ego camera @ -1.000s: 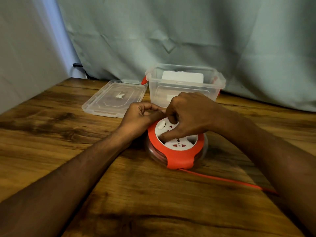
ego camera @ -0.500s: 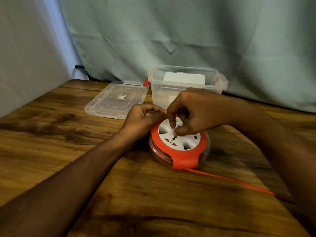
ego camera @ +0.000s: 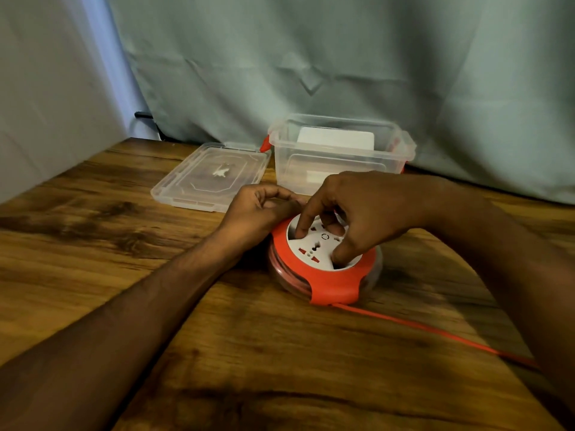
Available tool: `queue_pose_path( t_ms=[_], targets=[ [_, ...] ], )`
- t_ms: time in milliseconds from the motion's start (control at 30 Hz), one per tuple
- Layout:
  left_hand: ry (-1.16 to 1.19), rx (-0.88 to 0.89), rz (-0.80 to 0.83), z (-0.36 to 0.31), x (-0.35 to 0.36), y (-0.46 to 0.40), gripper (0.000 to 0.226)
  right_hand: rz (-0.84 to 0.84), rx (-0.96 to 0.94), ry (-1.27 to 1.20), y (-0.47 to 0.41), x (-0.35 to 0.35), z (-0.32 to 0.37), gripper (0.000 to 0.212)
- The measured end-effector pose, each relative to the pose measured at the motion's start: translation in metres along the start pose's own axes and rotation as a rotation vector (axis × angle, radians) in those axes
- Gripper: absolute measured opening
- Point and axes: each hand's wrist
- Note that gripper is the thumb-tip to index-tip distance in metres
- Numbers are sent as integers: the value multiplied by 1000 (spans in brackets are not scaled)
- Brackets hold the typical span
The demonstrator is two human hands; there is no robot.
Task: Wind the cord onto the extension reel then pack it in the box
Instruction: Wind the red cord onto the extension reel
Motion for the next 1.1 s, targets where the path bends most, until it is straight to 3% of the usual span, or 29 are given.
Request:
queue_pose_path(
  t_ms=[600,867,1100],
  targets=[
    [0,12,12,1,1,1,23,-286,70,269,-14,20,3,53],
    [-1,-3,-7,2,2,1,21,-389,194,295,-20,28,-3,59],
    [5,4,-15,3,0,1,20,-344,191,310,-16,22,-5,61]
  ],
)
Point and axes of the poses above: each hand's wrist, its own y-axis away from the middle knuckle, its own x-axis out of the palm, z = x × y, and after that the axes turned 12 degrees about y, right-handed
